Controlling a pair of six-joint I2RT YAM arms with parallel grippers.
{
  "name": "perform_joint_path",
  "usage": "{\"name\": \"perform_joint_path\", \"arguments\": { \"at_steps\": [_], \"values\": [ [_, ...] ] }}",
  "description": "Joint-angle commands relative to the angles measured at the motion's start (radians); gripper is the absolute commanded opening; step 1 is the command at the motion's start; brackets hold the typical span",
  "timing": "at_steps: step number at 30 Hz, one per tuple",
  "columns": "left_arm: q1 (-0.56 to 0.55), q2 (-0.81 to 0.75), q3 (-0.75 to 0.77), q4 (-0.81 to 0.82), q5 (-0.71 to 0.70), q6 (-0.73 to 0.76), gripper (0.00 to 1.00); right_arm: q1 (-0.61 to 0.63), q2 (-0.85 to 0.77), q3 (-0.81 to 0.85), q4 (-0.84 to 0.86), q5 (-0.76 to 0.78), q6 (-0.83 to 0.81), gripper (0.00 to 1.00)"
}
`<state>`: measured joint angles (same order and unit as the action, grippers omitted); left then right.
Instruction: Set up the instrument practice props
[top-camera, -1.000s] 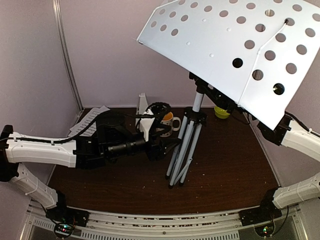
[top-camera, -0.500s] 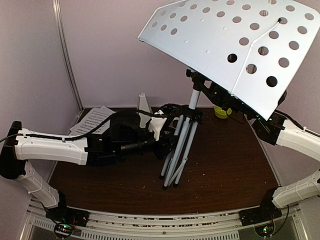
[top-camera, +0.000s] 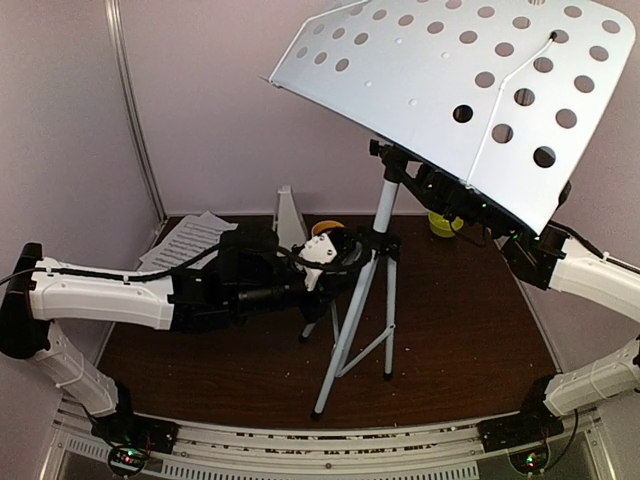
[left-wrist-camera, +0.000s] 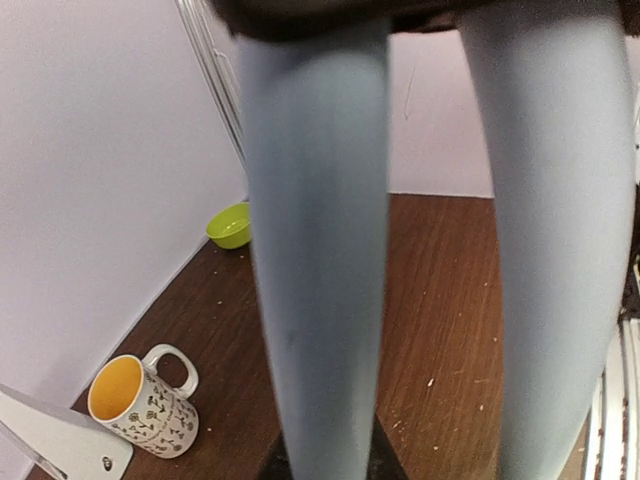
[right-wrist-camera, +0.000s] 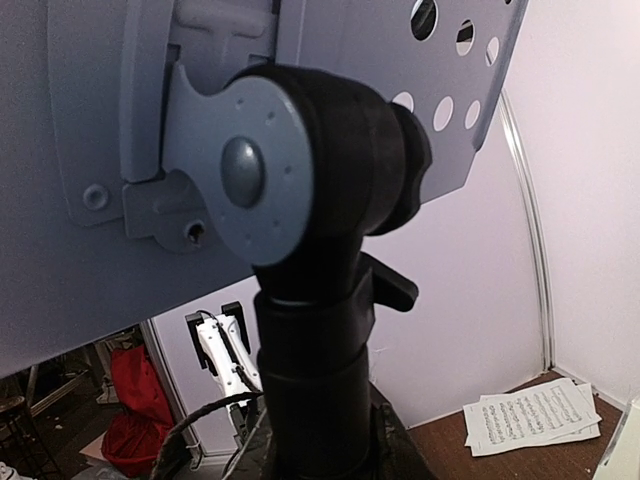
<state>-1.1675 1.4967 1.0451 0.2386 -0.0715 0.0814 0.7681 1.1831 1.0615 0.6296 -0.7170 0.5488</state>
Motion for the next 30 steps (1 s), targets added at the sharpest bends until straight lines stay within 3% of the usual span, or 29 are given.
{"name": "perform_joint_path", "arguments": {
  "at_steps": [1,5,9,16,24,30],
  "values": [
    [0.025,-0.045,-0.057,0.034,0.025,0.282,0.0,0.01,-0.03,0.12,0.143,0.024,0.135,0.0],
    [0.049,-0.067,-0.122,0.116,0.009,0.448,0.0,0.013,-0.028,0.136,0.095,0.011,0.127,0.0],
    [0.103,-0.041,-0.109,0.156,0.001,0.502,0.0,0.012,-0.02,0.151,0.046,-0.007,0.085,0.0],
    [0.165,0.051,-0.074,0.27,-0.015,0.503,0.0,0.011,0.023,0.185,-0.102,-0.064,-0.118,0.0],
    [0.198,0.202,-0.054,0.44,-0.061,0.46,0.0,-0.021,0.13,0.26,-0.157,-0.151,-0.211,0.0],
    [0.213,0.237,-0.039,0.45,-0.068,0.428,0.2,-0.05,0.202,0.315,-0.163,-0.244,-0.242,0.0]
  ]
}}
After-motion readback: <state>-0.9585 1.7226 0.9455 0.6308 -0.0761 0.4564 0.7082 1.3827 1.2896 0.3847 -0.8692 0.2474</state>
